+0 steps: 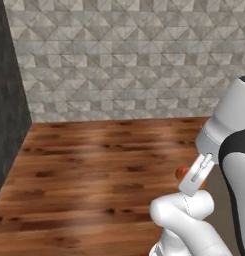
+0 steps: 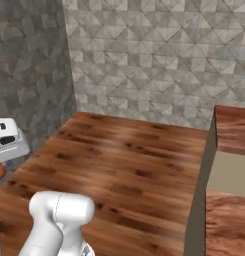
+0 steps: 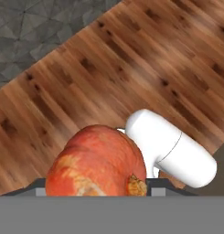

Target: Gather the squash and lemon wedge from the fridge and place them on a tray on the dining counter. Then gather the steak and chicken drumstick from the fridge and place them on the other tray.

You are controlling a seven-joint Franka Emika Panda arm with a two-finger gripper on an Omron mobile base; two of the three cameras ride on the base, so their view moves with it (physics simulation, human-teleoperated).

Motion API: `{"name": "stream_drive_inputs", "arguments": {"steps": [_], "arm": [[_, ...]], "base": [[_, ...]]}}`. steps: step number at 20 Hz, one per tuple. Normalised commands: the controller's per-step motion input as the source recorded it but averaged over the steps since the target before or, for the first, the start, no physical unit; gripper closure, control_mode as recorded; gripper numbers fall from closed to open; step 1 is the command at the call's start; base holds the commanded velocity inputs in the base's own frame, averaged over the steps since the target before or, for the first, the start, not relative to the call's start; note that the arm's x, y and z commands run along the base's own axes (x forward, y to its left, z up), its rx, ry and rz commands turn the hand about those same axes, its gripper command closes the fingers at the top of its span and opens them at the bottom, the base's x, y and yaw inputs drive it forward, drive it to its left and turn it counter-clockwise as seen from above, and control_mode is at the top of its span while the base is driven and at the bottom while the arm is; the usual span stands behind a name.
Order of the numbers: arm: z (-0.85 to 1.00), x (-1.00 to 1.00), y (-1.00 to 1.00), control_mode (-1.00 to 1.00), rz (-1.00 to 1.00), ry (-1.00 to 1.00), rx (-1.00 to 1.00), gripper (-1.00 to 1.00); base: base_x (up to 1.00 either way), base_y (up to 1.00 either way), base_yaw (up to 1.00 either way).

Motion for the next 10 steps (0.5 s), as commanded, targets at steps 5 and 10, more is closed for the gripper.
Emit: {"name": "stream_drive_inputs", "arguments": {"steps": [5, 10], "arm": [[0.00, 0.00, 0.00, 1.00, 0.00, 0.00, 0.00, 1.00], [0.00, 0.00, 0.00, 1.00, 0.00, 0.00, 0.00, 1.00]], "base": [[0.78, 0.31, -0.39], [0.77, 0.31, -0.39]]}}
